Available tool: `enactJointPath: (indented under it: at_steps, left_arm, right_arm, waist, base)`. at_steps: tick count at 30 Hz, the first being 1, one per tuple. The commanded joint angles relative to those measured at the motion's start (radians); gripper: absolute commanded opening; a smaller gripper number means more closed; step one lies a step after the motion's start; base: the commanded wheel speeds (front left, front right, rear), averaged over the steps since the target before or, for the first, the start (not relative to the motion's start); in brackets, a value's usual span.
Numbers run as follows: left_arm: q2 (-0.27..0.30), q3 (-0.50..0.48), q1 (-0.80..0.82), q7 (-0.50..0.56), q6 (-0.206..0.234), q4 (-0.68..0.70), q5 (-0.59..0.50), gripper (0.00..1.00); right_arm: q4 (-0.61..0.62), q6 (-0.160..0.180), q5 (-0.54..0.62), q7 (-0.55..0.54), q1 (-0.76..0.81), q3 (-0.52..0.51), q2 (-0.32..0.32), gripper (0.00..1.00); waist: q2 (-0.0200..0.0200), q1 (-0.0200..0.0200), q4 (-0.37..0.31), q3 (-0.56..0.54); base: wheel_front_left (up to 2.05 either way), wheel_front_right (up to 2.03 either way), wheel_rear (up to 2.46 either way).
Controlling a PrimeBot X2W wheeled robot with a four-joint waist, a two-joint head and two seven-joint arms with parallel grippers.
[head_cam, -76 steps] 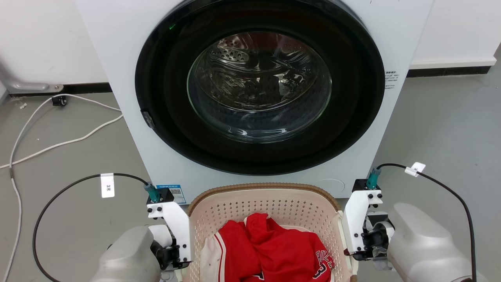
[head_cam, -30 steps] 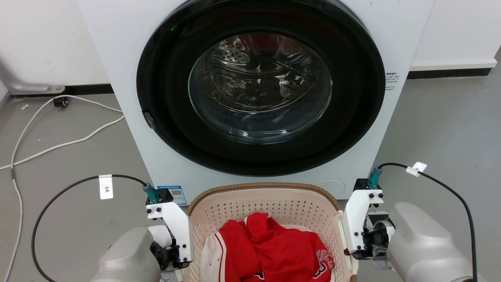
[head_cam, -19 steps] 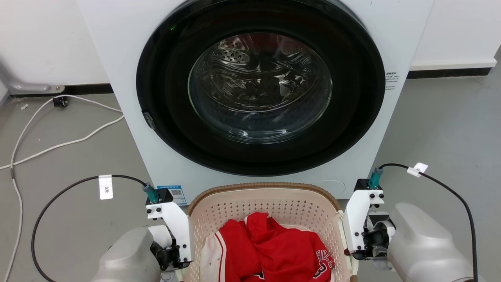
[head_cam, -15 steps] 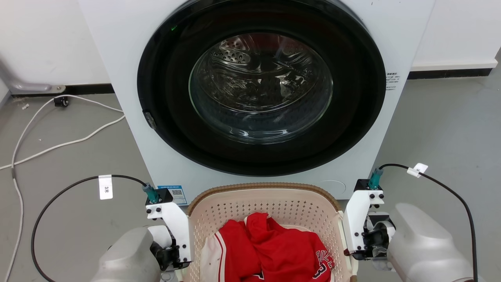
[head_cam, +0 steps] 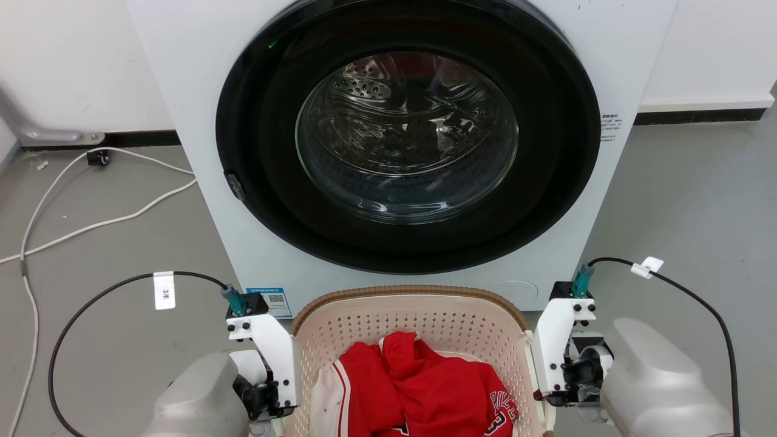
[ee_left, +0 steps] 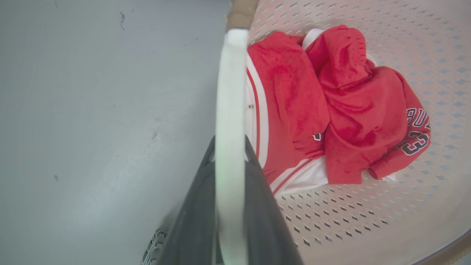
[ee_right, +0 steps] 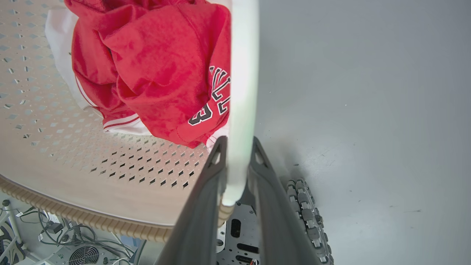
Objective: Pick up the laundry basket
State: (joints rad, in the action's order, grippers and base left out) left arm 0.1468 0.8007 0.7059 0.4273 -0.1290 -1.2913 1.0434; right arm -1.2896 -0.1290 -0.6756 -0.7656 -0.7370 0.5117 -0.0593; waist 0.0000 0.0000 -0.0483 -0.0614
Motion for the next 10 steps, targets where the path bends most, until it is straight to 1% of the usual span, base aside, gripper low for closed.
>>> enactJointPath:
  at_steps: [1, 10]
  left_arm:
    - [-0.006, 0.001, 0.001, -0.008, -0.003, 0.005, 0.01, 0.0]
    - [-0.006, 0.009, -0.004, -0.008, -0.003, 0.005, 0.019, 0.0]
  right_arm:
    - [0.001, -0.003, 0.007, 0.0, 0.011, -0.002, 0.011, 0.0]
    - [0.001, -0.003, 0.012, -0.001, 0.015, -0.008, 0.013, 0.0]
  waist:
    - [0.0, 0.0, -0.001, 0.0]
    - [0.0, 0.0, -0.001, -0.002]
  base:
    - [0.0, 0.0, 0.0]
    - [0.0, 0.0, 0.0]
